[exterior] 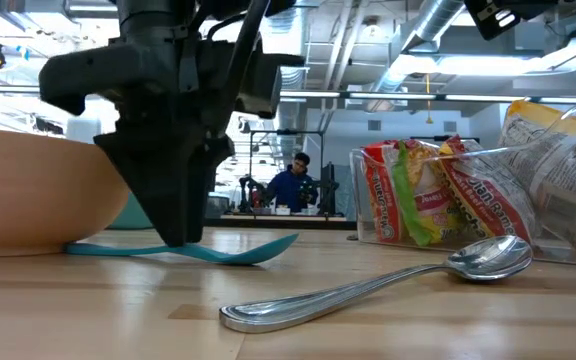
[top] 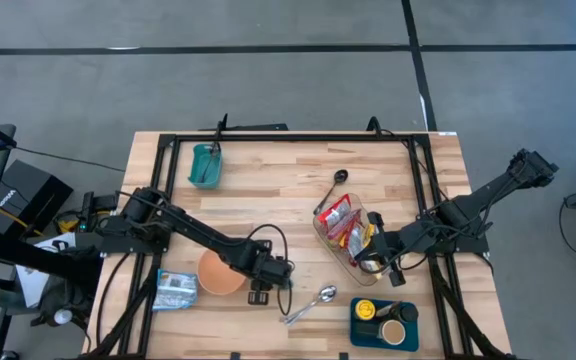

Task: Pick & Place Food Item
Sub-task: Put the blue baby spoon into the green bin

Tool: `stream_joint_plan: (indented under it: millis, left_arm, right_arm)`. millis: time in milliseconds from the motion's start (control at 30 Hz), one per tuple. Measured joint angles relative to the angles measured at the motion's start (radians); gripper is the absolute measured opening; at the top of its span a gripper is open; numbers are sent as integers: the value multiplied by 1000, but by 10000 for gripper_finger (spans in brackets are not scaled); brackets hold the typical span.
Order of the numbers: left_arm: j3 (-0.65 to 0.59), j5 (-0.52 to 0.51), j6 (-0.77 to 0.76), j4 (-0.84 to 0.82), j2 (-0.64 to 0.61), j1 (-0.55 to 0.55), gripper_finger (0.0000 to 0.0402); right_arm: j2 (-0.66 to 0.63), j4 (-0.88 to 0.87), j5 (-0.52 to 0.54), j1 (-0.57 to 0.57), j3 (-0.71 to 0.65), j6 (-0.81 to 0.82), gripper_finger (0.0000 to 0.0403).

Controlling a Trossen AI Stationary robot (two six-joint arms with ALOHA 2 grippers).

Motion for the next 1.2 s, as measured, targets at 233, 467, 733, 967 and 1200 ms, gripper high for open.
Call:
stream_joint_plan:
  millis: [233, 467, 733, 967, 1200]
  left_arm:
    - [-5, 0, 0, 19, 0, 0, 149]
    - [-1, 15, 0, 21, 32, -2, 146]
    - [-3, 20, 0, 21, 30, -1, 139]
    - [-7, 20, 0, 0, 12, -1, 119]
    - [-7, 19, 0, -18, 12, -1, 107]
  right_arm:
    - [0, 0, 0, 0, 0, 0, 8]
    - [0, 0, 0, 0, 0, 0, 8]
    - [0, -3, 0, 0, 0, 0, 8]
    - [0, -4, 0, 0, 0, 0, 8]
    - [0, -3, 0, 0, 0, 0, 8]
